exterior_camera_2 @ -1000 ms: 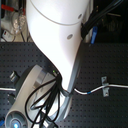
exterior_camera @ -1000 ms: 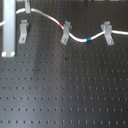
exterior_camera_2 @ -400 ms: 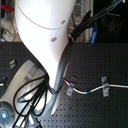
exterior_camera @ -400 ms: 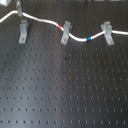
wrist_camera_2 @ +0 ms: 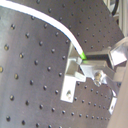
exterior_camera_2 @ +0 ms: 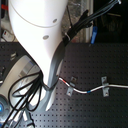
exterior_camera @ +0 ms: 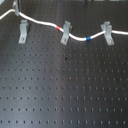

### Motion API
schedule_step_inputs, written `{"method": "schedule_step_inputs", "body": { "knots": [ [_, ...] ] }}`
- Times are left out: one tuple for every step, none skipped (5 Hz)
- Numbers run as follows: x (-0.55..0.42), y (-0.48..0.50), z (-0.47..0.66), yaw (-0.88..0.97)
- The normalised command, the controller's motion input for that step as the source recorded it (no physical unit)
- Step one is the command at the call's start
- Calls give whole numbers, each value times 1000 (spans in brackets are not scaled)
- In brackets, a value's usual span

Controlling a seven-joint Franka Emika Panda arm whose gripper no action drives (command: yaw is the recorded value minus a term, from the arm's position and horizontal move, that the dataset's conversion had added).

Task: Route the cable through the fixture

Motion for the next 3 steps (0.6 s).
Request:
{"method": "schedule_step_inputs", "body": {
  "knots": [
    [-10,-27,174,234],
    [-80,-12,224,251],
    [-84,5,270,209]
  ]
}}
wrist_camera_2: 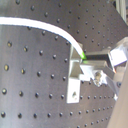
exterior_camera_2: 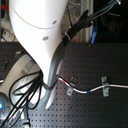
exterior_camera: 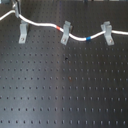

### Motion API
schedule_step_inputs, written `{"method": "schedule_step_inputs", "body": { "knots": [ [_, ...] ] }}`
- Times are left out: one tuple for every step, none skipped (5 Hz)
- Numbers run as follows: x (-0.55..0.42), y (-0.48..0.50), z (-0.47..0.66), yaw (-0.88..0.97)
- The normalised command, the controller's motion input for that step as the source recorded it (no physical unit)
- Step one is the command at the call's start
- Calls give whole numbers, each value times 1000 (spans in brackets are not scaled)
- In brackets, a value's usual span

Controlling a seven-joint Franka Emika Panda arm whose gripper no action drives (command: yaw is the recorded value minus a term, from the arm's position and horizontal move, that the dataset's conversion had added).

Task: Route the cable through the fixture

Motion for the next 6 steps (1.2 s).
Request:
{"method": "schedule_step_inputs", "body": {
  "knots": [
    [-93,-9,118,146],
    [-49,-64,179,0],
    [-98,8,255,80],
    [-47,191,108,120],
    [-57,195,175,97],
    [-104,211,250,111]
  ]
}}
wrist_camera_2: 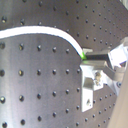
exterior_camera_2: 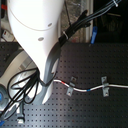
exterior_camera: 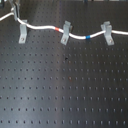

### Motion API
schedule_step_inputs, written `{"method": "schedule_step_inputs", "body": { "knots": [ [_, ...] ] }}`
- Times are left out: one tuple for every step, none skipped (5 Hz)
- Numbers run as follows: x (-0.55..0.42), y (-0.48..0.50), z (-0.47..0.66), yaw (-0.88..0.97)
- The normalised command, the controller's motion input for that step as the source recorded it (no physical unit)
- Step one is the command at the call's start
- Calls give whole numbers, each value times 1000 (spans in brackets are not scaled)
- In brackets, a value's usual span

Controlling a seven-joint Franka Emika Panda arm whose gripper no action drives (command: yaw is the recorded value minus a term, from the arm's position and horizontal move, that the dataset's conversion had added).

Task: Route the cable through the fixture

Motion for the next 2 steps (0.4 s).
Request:
{"method": "schedule_step_inputs", "body": {
  "knots": [
    [-44,171,348,74],
    [-41,138,299,57]
  ]
}}
